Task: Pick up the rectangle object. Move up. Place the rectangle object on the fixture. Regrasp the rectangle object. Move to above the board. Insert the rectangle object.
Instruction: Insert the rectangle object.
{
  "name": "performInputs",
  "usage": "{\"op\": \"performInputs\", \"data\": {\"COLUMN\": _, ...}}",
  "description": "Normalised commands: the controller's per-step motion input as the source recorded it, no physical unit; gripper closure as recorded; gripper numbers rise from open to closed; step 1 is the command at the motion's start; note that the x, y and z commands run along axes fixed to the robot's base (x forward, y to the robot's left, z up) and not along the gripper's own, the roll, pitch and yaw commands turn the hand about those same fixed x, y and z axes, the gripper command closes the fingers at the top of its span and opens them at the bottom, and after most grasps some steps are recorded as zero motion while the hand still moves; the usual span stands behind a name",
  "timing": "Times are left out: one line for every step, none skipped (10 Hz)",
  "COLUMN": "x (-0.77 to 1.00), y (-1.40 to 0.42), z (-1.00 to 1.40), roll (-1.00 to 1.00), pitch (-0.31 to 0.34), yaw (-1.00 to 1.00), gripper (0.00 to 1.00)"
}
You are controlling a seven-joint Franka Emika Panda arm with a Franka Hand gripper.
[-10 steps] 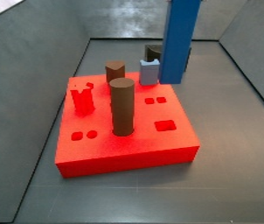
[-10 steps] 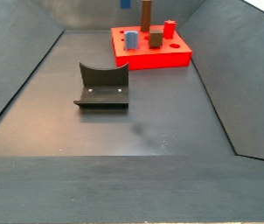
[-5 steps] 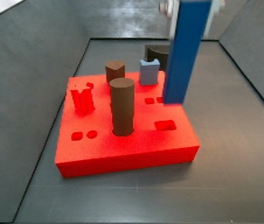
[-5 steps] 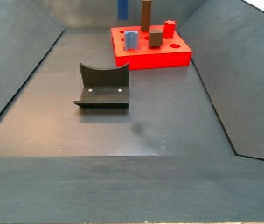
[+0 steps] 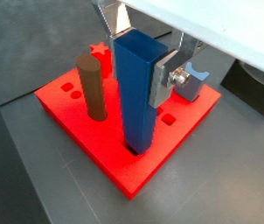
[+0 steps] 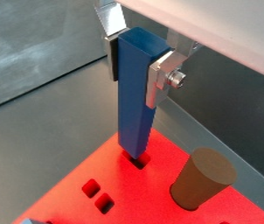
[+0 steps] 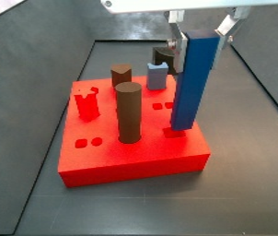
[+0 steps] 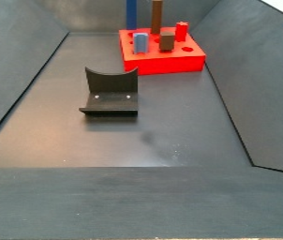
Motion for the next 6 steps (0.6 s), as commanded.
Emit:
{"op": "performInputs", "data": {"x": -0.03, "y": -0.06, "z": -0.19, "roll": 0.02, "pitch": -0.026, "yaw": 0.19, "gripper": 1.0}}
{"op": "performInputs", "data": {"x": -0.04, "y": -0.09, "z": -0.19, "roll": 0.0, "pitch": -0.04, "yaw": 0.11, "gripper": 1.0}}
{"op": "performInputs", "data": {"x": -0.01, "y": -0.09, "z": -0.16, "roll": 0.0, "pitch": -0.043, "yaw": 0.0, "gripper": 1.0}}
{"op": "performInputs", "data": {"x": 0.0, "y": -0.1, "z": -0.14, "roll": 0.0, "pitch": -0.017, "yaw": 0.0, "gripper": 1.0}}
{"op": "performInputs", "data": {"x": 0.0, "y": -0.04, "z": -0.16, "roll": 0.0, "pitch": 0.0, "yaw": 0.0, "gripper": 1.0}}
{"op": "performInputs", "data": {"x": 0.01, "y": 0.0, "z": -0.19, "roll": 0.04, "pitch": 0.0, "yaw": 0.02, "gripper": 1.0}}
